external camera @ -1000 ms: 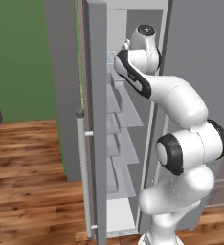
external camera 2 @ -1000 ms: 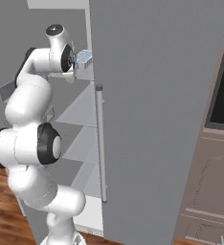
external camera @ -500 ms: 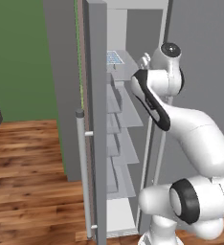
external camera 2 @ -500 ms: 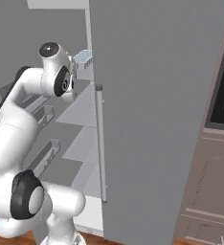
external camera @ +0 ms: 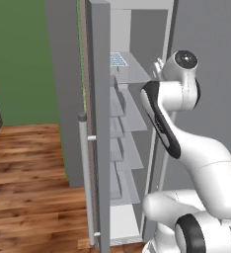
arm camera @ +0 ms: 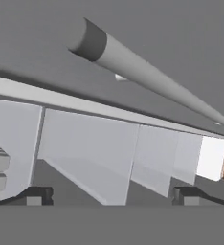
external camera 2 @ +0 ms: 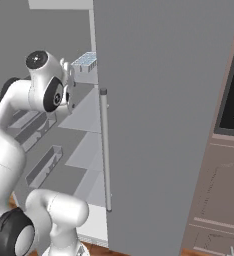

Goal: The ice cube tray has been filled with water. Take the tray and place it in the freezer to make ice. Close the freezer door after placing the tray.

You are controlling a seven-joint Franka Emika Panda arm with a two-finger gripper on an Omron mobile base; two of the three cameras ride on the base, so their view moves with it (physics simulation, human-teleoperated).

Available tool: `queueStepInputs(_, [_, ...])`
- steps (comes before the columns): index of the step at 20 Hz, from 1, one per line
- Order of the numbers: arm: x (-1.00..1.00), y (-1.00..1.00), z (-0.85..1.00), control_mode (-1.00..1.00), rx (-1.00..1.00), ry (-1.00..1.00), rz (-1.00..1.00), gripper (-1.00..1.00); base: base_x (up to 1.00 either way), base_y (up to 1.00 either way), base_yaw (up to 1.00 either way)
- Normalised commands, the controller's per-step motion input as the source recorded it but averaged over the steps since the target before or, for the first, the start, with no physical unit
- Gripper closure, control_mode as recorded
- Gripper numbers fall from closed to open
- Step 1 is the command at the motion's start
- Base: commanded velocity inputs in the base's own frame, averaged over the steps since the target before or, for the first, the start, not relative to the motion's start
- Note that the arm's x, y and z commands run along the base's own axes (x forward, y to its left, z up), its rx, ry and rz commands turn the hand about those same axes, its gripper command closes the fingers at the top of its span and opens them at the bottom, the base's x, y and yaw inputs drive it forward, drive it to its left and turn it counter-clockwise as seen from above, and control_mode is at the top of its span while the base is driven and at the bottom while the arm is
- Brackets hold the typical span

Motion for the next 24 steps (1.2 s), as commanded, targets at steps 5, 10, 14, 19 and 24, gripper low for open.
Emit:
queueStepInputs(5, [-0.39, -0.09, 0.0, -1.0, 0.0, 0.0, -0.14, -1.0, 0.0, 0.0, 0.0])
queueStepInputs(10, [-0.29, -0.27, 0.0, -1.0, 0.0, 0.0, -0.09, -1.0, 0.0, 0.0, 0.0])
queueStepInputs(14, [-0.25, -0.23, 0.0, -1.0, 0.0, 0.0, -0.02, -1.0, 0.0, 0.0, 0.0])
queueStepInputs(19, [0.0, 0.0, 0.0, 1.0, 0.0, 0.0, 0.0, -1.0, -0.35, -0.03, 0.0])
queueStepInputs(24, [0.0, 0.0, 0.0, 1.0, 0.0, 0.0, 0.0, -1.0, -0.57, 0.02, 0.0])
